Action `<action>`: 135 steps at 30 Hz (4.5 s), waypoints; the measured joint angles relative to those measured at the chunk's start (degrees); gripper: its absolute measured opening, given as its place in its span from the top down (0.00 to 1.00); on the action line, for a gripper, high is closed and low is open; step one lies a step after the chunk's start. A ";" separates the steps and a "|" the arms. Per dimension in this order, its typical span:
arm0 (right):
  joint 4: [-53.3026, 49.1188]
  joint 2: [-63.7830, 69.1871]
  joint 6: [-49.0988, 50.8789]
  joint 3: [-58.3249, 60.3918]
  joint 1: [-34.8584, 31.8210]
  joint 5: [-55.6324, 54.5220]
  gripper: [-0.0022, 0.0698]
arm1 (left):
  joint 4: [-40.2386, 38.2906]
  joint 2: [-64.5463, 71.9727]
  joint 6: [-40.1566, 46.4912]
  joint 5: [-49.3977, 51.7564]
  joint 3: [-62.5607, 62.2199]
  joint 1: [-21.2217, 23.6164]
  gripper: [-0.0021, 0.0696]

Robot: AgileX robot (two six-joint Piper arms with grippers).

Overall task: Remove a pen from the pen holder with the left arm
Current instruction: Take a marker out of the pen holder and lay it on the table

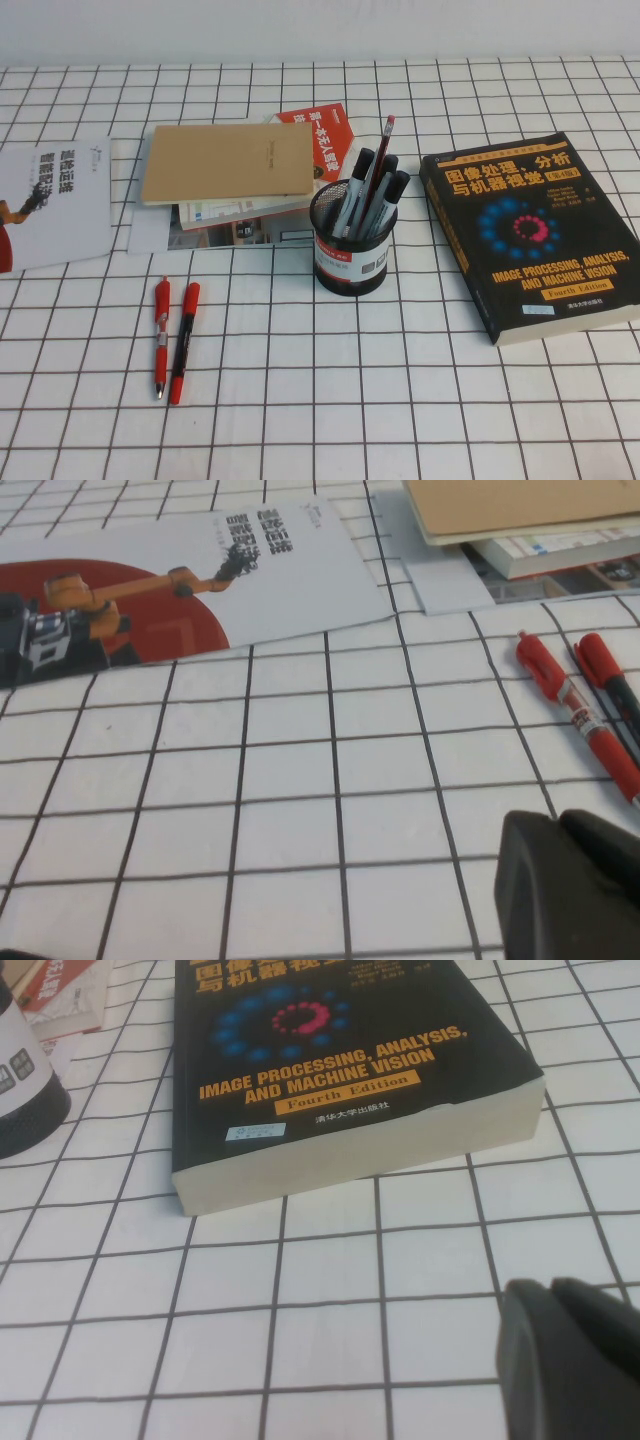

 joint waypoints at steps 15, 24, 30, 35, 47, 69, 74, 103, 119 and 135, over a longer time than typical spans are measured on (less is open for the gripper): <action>0.00 0.00 0.00 0.00 0.00 0.00 0.99 | -25.21 0.00 -22.60 -25.62 0.09 0.00 0.97; 0.00 0.00 0.00 0.00 0.00 0.00 0.99 | -26.04 0.00 -23.45 -27.80 0.09 0.00 0.97; 0.00 0.00 0.00 0.00 0.00 0.00 0.99 | -22.08 0.74 -18.14 -16.37 -3.79 0.00 0.97; 0.00 0.00 0.00 0.00 0.00 0.00 0.99 | -19.82 9.22 -5.76 -7.59 -12.28 0.00 0.97; 0.00 0.00 0.00 0.00 0.00 0.00 0.99 | -37.71 37.19 33.19 -2.78 -29.07 0.00 0.97; 0.00 0.00 0.00 0.00 0.00 0.00 0.99 | -82.64 82.21 91.87 9.96 -57.79 -9.90 0.96; 0.00 0.00 0.00 0.00 0.00 0.00 0.99 | -82.24 89.85 91.87 9.34 -64.59 -12.31 0.76; 0.00 0.00 0.00 0.00 0.00 0.00 0.99 | -78.46 114.44 92.97 11.17 -84.60 -18.03 0.10; 0.00 0.00 0.00 0.00 0.00 0.00 0.99 | -79.51 115.32 95.30 11.24 -84.60 -18.03 0.46; 0.00 0.00 0.00 0.00 0.00 0.00 0.99 | -86.10 115.32 97.45 11.26 -84.72 -18.08 0.82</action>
